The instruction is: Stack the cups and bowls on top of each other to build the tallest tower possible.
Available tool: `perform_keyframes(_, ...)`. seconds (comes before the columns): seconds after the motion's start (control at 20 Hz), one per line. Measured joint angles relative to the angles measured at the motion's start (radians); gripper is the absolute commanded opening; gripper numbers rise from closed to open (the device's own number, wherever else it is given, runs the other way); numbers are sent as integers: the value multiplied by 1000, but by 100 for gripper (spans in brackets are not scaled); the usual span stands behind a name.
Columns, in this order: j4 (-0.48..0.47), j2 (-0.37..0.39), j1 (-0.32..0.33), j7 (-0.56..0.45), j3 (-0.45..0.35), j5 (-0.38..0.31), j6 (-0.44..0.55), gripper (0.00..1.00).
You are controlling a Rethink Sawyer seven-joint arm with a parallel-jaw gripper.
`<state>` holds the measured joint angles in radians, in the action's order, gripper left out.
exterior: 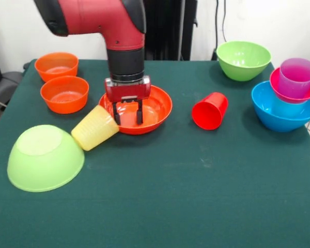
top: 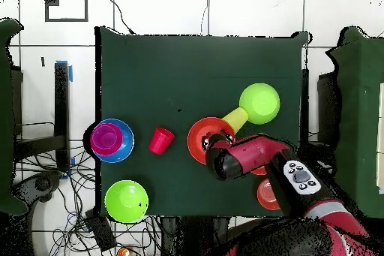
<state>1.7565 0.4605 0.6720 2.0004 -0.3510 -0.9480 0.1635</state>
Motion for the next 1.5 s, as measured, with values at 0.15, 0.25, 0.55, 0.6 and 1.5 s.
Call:
perform_keyframes(0.15, -10, -7, 34, 0, -27, -1, 1, 100)
perform_keyframes(0.25, -23, -13, 51, 0, -40, -1, 1, 100)
perform_keyframes(0.55, -75, -25, 56, 0, -49, -23, 1, 100)
perform_keyframes(0.6, -83, -26, 55, 0, -49, -28, 1, 100)
perform_keyframes(1.5, -250, -51, 8, -2, -28, -137, 0, 100)
